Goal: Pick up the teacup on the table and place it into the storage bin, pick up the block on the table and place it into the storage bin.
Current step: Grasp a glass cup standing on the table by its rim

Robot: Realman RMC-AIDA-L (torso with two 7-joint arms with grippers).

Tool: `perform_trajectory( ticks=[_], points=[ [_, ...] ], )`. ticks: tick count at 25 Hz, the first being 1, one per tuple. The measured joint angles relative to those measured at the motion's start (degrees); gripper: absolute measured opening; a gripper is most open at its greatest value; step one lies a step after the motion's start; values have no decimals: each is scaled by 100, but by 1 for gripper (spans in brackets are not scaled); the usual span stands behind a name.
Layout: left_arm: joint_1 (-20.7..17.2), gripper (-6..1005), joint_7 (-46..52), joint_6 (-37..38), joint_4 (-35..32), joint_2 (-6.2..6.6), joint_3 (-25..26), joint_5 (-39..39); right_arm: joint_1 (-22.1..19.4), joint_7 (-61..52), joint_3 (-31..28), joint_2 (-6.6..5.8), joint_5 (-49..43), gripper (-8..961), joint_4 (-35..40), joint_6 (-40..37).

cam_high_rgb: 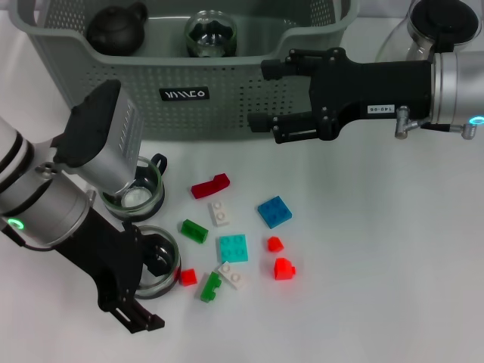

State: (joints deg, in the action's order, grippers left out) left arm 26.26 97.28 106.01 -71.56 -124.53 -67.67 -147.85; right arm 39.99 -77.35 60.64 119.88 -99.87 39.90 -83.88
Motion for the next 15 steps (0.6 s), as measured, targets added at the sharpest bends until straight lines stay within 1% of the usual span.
perform_trajectory(
  ticks=[7, 15],
  points=[
    [46, 817, 2, -103, 156, 6, -55, -37, 3, 7, 0, 7, -35, 870, 0, 29],
    [62, 816, 2, -107, 186, 9, -70, -43, 35, 17, 41, 10, -35, 869, 0, 148]
  ],
)
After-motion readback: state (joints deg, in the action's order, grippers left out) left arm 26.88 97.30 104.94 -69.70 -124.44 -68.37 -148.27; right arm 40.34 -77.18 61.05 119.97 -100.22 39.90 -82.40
